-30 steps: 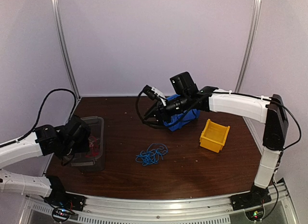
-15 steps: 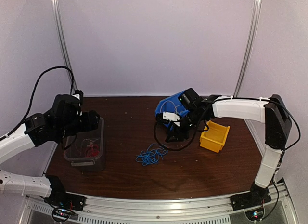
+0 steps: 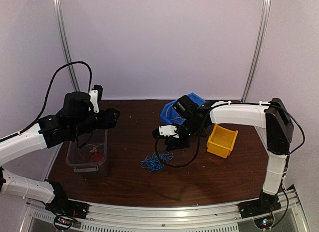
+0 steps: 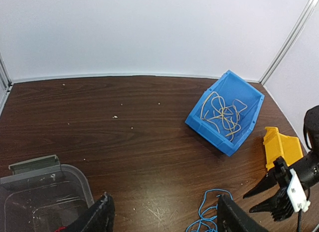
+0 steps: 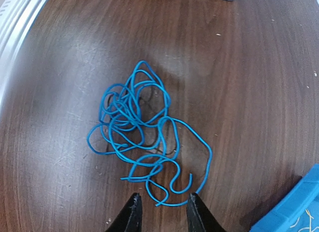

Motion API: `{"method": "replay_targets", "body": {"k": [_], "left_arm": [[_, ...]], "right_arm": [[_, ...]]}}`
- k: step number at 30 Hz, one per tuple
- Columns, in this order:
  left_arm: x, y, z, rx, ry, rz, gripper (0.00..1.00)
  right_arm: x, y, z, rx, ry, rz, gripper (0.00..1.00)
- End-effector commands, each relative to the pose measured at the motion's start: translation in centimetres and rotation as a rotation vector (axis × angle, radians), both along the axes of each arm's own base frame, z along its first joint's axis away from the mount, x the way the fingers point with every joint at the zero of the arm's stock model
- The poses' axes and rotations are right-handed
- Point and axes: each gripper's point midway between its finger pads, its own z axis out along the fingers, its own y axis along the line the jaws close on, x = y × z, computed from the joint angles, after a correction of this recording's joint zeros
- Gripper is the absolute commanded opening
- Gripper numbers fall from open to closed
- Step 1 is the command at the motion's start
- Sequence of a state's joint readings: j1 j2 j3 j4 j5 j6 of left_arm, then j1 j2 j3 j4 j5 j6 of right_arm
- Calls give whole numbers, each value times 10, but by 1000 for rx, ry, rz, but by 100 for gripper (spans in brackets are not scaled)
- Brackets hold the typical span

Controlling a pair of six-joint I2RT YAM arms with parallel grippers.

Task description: Untangle the cables

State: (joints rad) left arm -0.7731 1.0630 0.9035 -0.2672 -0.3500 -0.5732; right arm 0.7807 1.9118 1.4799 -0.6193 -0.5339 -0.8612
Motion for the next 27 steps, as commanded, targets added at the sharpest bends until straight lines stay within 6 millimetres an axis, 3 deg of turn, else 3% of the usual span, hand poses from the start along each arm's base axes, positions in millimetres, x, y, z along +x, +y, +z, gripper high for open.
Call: {"method": "replay_targets", "body": {"k": [1, 7, 15, 18, 21, 27], "left_arm": [[7, -16, 21, -59, -63, -51, 71], [4, -17, 16, -66, -49, -65, 71], [-2, -13, 15, -85, -50, -63, 71], [-2, -12, 13, -88, -46, -62, 71], [-3, -13, 11, -93, -41, -70, 71], [-4, -16, 9, -100, -37, -80, 70]], "right_arm": [[-13, 6, -11, -59, -23, 71, 33], [-20, 14, -33, -140, -84, 104, 40], [-13, 25, -41, -150, -89, 93, 38], [-13, 28, -43, -148, -89, 90, 32], [-12, 31, -41, -141, -86, 78, 18], [-13, 35, -25, -99, -75, 61, 1]]}}
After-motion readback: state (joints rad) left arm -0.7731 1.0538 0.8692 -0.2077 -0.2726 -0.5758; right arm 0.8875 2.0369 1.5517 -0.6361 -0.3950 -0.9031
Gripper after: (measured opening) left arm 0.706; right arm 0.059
